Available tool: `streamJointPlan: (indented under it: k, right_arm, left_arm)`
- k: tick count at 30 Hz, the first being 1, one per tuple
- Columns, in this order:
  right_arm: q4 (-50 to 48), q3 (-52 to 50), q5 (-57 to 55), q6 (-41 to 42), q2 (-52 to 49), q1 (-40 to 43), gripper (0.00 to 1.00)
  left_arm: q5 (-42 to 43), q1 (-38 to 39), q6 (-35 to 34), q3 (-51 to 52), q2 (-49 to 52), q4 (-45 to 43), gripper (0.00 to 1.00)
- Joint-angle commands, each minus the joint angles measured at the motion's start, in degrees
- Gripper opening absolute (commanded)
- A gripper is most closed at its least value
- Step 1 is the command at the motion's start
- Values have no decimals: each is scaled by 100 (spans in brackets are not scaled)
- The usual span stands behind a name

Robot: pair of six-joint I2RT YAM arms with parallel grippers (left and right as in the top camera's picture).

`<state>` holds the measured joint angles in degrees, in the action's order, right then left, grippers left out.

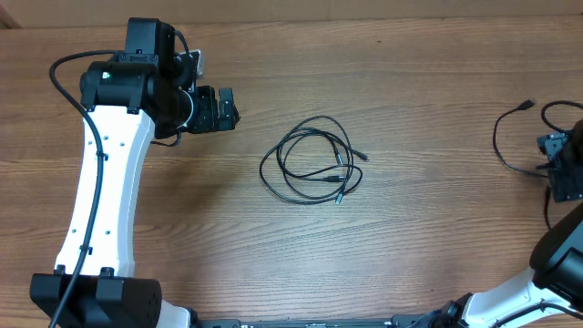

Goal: Untangle cables

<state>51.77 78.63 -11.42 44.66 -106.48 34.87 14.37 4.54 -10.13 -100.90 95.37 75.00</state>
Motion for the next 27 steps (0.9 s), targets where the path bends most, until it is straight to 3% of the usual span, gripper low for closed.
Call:
streamJointPlan:
  k: [1,6,9,11,12,13,20,22,24,26,27]
  right_arm:
    - [-278,-264,-166,28,-68,11,91]
    - [-748,-671,-162,28,-284,11,84]
    - [-826,-673,-162,28,-457,11,57]
    - [-857,-673,-164,28,-457,11,34]
    - [-857,-673,-164,26,-457,13,16]
    - [-793,-651,-164,9,-455,17,4]
    - [26,177,-251,-212,35,98,4]
    - [61,162,-258,-271,28,98,29]
    - [-136,9,-291,-273,11,98,62]
    - [-341,-199,-422,-273,-4,98,78]
    - [-396,-254,-424,-273,-4,98,78]
  left_arm:
    - [70,44,111,-120,-98,-31,100]
    - [72,44,107,-120,-98,-50,100]
    - [70,44,92,-120,-98,-39,100]
    - [70,44,92,-120,-98,-9,100]
    - [68,44,92,-120,-98,-11,100]
    - [70,44,92,-120,-98,-22,100]
    - [68,44,94,-120,-98,-24,100]
    - [68,44,96,-120,-98,-24,100]
    - [68,44,98,-120,-98,-20,100]
    - [68,44,103,-120,-98,-22,100]
    - [66,44,114,-120,-98,-24,100]
